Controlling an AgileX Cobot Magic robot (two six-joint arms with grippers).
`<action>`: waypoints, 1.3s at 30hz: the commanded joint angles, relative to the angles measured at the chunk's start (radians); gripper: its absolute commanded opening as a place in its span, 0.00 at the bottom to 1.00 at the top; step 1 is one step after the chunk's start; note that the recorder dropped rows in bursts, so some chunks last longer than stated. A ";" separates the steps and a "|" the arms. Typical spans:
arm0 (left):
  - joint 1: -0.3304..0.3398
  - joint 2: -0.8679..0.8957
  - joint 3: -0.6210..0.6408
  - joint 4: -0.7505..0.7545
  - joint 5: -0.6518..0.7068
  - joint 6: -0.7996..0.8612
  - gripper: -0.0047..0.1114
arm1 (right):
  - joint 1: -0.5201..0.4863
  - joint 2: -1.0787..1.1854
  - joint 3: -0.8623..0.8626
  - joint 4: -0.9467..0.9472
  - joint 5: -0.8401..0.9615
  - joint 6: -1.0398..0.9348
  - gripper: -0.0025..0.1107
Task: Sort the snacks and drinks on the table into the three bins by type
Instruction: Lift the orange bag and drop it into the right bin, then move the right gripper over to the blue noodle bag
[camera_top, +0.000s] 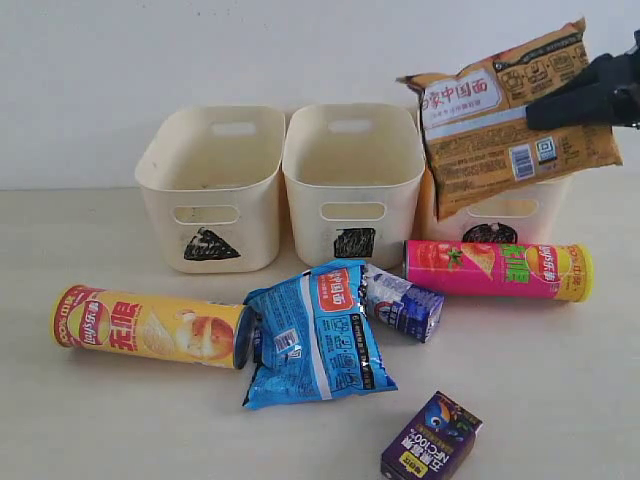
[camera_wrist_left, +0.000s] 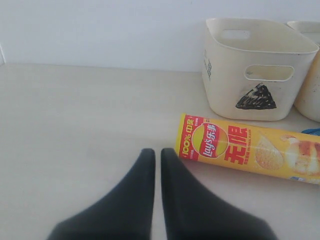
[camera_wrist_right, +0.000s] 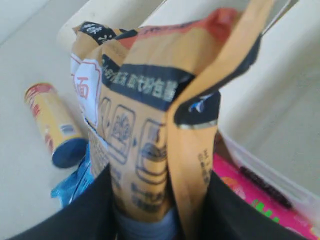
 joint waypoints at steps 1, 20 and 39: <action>-0.003 -0.004 -0.002 -0.002 -0.008 -0.005 0.07 | 0.000 -0.006 -0.008 0.162 -0.175 -0.006 0.02; -0.003 -0.004 -0.002 -0.002 -0.008 -0.005 0.07 | 0.251 0.080 -0.009 0.260 -1.017 -0.247 0.02; -0.003 -0.004 -0.002 -0.002 -0.008 -0.005 0.07 | 0.279 0.333 -0.145 0.260 -1.046 -0.248 0.85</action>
